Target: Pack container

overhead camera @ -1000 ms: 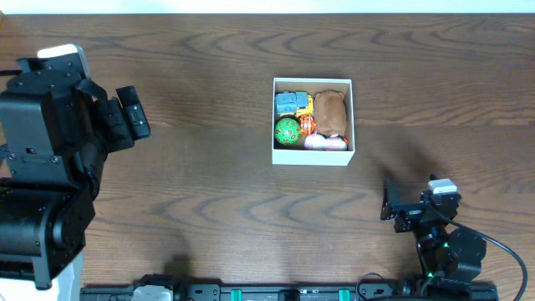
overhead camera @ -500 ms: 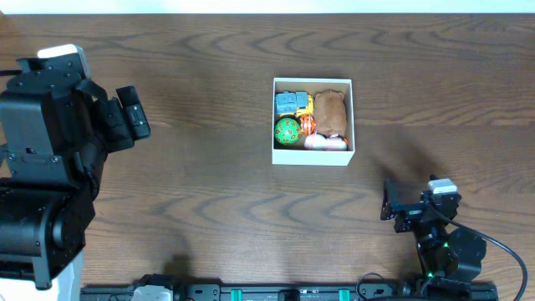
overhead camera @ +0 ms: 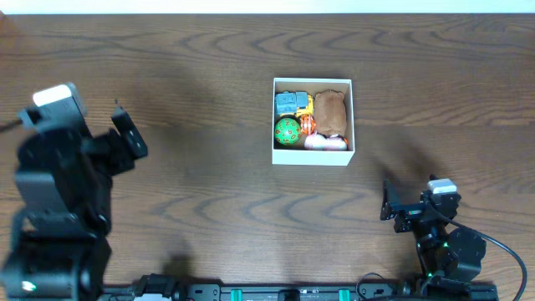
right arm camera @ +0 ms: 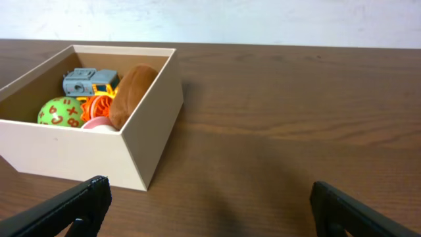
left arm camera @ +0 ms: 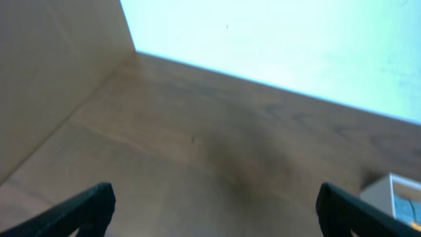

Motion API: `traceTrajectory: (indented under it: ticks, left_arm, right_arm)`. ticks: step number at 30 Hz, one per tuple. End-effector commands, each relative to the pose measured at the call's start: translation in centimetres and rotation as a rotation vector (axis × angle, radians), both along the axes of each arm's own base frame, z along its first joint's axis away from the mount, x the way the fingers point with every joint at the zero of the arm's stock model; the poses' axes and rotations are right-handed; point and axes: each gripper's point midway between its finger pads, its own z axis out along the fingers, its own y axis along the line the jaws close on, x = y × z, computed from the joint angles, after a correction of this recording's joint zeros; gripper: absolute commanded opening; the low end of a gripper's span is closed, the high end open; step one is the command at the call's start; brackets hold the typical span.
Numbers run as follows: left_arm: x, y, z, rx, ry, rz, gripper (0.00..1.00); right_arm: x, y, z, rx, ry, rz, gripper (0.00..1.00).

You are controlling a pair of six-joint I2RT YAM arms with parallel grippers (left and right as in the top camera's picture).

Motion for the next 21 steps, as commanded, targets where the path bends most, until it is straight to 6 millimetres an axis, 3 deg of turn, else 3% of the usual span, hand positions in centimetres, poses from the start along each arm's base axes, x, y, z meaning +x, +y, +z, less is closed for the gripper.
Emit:
traceTrajectory:
  ticks: [1, 12, 17, 21]
  left_arm:
    - [-0.7, 0.2, -3.6, -0.006, -0.007, 0.012, 0.98]
    - [-2.2, 0.3, -16.1, -0.138, -0.105, 0.073, 0.98]
    - [-2.1, 0.3, -19.7, -0.141, -0.153, 0.070, 0.98]
    - [-2.3, 0.2, -21.5, -0.146, -0.177, 0.061, 0.98]
  right_arm:
    - [0.0, 0.1, -0.1, -0.007, -0.006, 0.005, 0.99]
    - [0.0, 0.1, -0.1, -0.007, -0.006, 0.005, 0.99]
    - [0.0, 0.1, -0.1, -0.007, -0.006, 0.005, 0.99]
    - [0.0, 0.1, -0.1, -0.007, -0.006, 0.005, 0.99]
